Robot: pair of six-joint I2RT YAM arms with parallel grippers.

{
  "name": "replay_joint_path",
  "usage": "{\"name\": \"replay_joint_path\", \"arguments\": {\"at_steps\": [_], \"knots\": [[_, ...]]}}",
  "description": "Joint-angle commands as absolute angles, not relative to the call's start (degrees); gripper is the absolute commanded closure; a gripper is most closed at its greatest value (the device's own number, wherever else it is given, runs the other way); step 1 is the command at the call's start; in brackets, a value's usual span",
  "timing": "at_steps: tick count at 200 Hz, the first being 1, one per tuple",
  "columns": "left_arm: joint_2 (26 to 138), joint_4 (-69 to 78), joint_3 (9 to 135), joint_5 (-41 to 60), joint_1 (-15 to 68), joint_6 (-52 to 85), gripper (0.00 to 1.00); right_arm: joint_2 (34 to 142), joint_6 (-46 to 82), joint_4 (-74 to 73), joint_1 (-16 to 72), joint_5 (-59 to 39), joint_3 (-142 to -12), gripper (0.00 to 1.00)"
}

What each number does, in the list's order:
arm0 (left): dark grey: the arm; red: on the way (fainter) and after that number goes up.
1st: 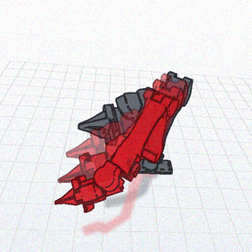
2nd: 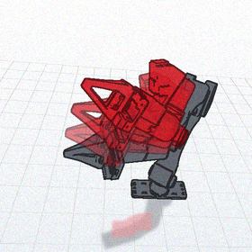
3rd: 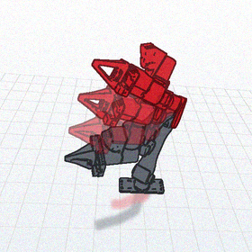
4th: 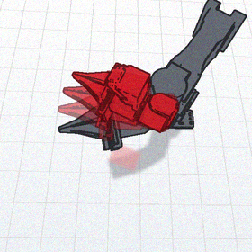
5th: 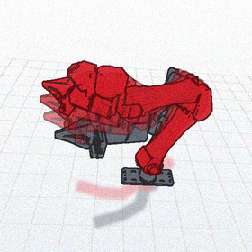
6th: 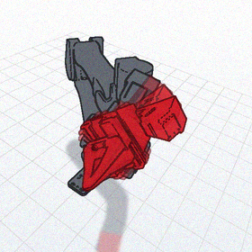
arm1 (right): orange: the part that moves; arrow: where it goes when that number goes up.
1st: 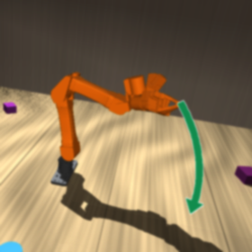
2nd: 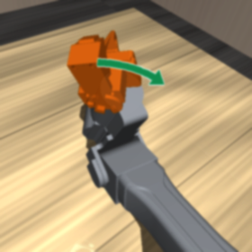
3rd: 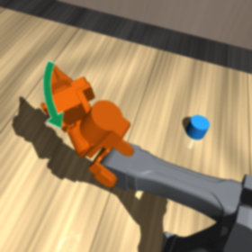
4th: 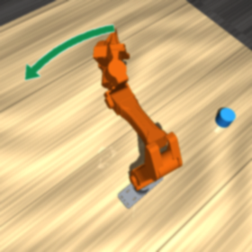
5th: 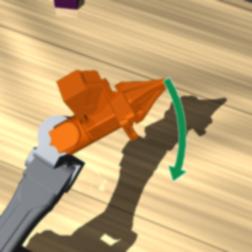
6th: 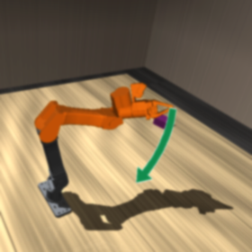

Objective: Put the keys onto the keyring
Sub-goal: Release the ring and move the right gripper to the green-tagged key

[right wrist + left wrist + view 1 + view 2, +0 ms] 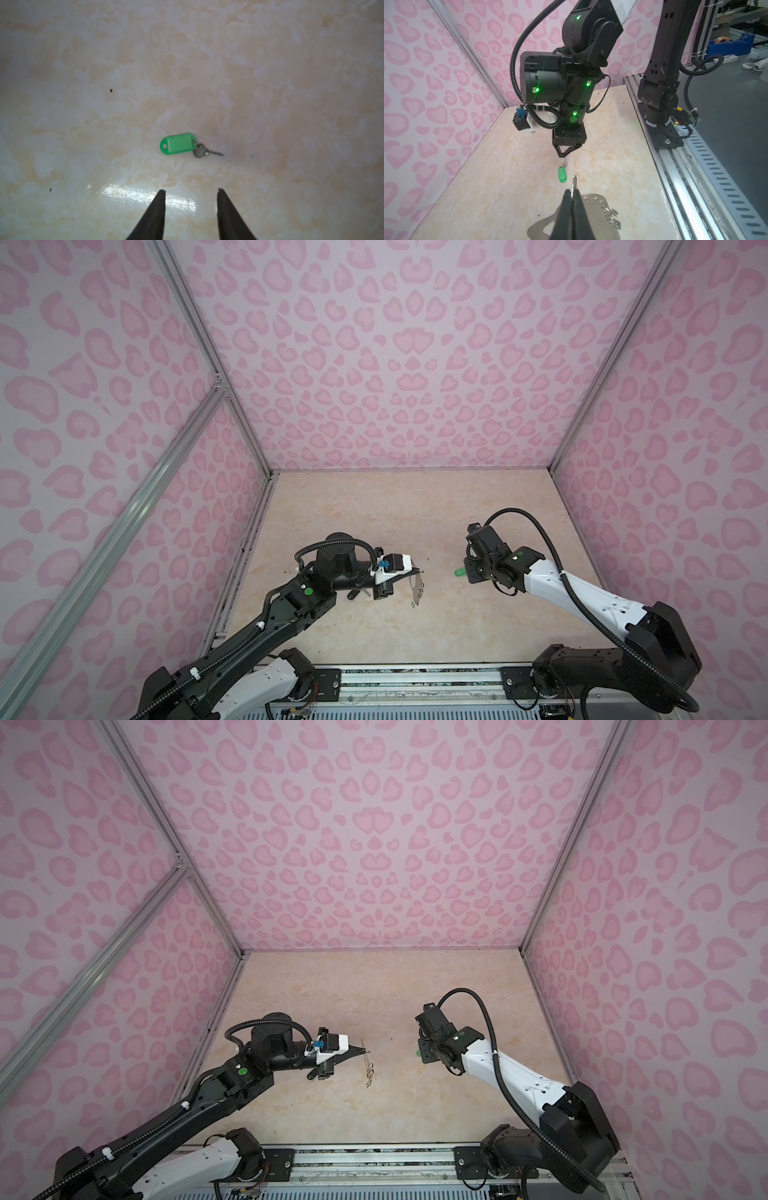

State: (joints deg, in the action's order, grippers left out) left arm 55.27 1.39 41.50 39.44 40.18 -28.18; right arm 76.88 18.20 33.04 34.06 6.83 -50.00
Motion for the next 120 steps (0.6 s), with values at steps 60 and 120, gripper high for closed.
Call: {"name": "replay_joint_path", "arguments": {"at_steps": [60,120], "knots": [[57.71,-3.55,44.76,40.08,39.9,-34.8,0.97,83.83,17.22,36.12,31.31,7.55,-52.73,0.62],[58.02,-6.3,47.17,39.2,39.9,-35.12,0.97,89.19,15.5,33.76,30.24,6.78,-53.68,0.7]]}}
